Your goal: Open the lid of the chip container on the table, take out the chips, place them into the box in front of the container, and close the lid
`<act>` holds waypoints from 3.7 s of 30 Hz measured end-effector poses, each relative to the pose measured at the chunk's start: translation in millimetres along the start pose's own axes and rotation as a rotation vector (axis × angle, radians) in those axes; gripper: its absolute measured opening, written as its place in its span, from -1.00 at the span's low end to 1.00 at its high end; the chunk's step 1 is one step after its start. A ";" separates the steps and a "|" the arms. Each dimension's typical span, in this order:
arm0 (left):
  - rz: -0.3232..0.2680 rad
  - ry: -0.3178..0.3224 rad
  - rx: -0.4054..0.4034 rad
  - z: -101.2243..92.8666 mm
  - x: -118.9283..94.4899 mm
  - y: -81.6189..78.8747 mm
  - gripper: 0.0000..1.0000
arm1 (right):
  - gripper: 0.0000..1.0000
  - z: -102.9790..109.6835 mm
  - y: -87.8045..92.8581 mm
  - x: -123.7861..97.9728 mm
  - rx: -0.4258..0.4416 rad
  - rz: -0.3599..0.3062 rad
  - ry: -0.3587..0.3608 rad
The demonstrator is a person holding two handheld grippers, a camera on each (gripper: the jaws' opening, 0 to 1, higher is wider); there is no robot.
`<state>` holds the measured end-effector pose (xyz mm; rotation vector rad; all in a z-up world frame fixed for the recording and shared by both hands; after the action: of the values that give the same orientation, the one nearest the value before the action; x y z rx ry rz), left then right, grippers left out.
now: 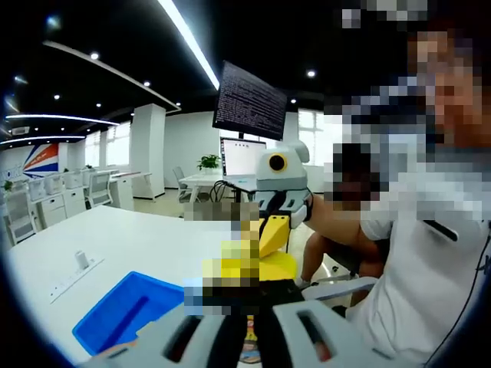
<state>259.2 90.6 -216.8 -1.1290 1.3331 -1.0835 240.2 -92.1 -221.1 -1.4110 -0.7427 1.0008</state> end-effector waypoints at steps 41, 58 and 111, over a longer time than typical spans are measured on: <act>-0.324 -0.162 0.056 14.1 -63.4 7.0 -0.34 | -0.51 -42.8 6.0 -40.5 0.091 -0.357 0.133; -0.106 -0.507 -0.082 47.1 -100.3 126.0 0.10 | -0.20 -89.4 92.6 -29.2 -0.055 -0.123 0.378; 0.001 -0.642 -0.151 67.3 -69.0 185.5 -0.27 | -0.34 -101.5 160.9 46.4 -0.120 0.094 0.352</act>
<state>317.7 185.7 -393.6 -1.4325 0.9070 -0.5439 331.8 -111.8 -393.0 -1.6842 -0.4849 0.7587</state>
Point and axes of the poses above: the point that each gripper's makers call its tool centre point, and the gripper's own axes: x roughly forward along the fingers, z roughly to its left, y roughly out of its underside, the point moved 9 cm from there along -x, roughly backward along the fingers, and after that the axes turned 8 degrees about y, right-handed, at the moved point
